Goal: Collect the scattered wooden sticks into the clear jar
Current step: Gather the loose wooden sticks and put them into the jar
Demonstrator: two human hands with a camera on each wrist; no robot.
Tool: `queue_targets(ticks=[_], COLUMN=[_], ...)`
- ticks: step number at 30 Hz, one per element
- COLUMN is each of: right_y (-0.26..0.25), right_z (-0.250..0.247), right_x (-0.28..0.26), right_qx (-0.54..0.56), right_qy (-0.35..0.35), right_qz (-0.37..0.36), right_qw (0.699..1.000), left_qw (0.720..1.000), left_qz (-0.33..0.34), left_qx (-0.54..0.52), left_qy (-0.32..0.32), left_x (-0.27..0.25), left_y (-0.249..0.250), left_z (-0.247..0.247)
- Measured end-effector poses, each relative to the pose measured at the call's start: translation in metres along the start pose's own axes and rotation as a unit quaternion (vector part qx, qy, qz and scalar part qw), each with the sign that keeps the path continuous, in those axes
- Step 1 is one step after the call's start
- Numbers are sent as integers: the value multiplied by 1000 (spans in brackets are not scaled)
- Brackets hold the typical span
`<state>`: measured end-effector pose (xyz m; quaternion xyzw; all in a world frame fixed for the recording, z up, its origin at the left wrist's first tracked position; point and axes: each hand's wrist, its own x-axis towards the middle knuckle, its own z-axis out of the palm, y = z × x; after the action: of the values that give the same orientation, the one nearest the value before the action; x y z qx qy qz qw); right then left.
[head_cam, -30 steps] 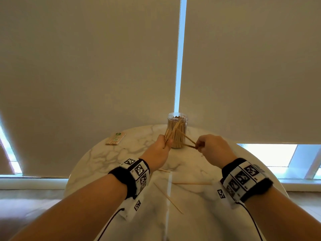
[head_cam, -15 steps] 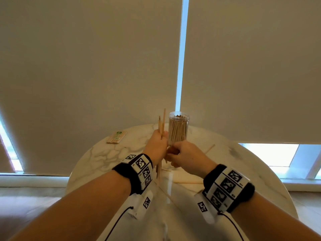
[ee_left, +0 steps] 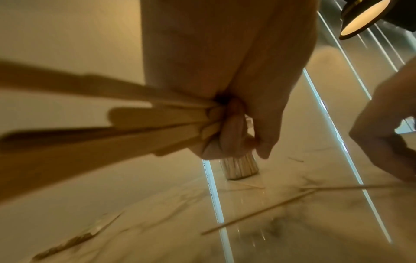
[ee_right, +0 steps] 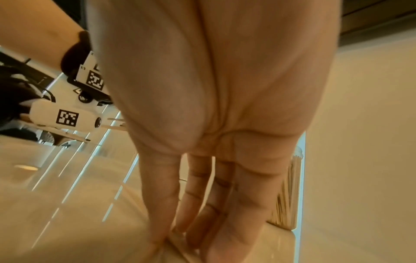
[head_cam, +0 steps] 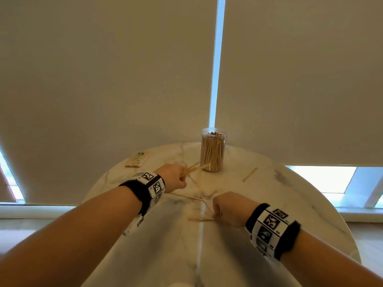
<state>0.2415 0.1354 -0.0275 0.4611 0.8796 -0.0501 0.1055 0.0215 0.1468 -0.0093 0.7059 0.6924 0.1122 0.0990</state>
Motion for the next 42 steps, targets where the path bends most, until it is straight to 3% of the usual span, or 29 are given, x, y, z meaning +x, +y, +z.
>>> queue_targets(ticks=[4,7,11,13,16,20,22,24,27,32,37,42], right_y=[1,3,7,8,9,16,19,22,26,25,8,7], right_z=[-1,-1,5,7,4,2,2,3,2,-8,1,3], right_x=[3,5,8,9,6,7,10,12,14,16,17,20], right_qx=[-19,-38,-51,-49,-38,-36,-38,-34,-10,96,38,8], right_qy=[11,3,3,2,14,19,8,-2,-4,30,8,9], right_qz=[8,11,22,27,30,40,46,49,51,50,7,25], right_qw=[1000,999,998,998,999,998,998,998,999,994,999,1000], left_qw=[993,989,987,987,991,995,961,892,832,788,773,744], left_qz=[-38,-52,-9,-17,-41,-48,-56,-64,-72,-84,-53,-43], left_qx=[78,117,154,148,116,-67,-259,-440,-542,-602,-626,-654], left_qy=[-79,-70,-51,-58,-57,48,77,84,96,98,85,132], left_x=[9,10,10,8,7,11,13,14,11,3,0,-2], left_y=[4,10,11,10,12,19,18,19,23,31,32,36], left_z=[28,43,55,60,60,40,30,24,19,21,25,23])
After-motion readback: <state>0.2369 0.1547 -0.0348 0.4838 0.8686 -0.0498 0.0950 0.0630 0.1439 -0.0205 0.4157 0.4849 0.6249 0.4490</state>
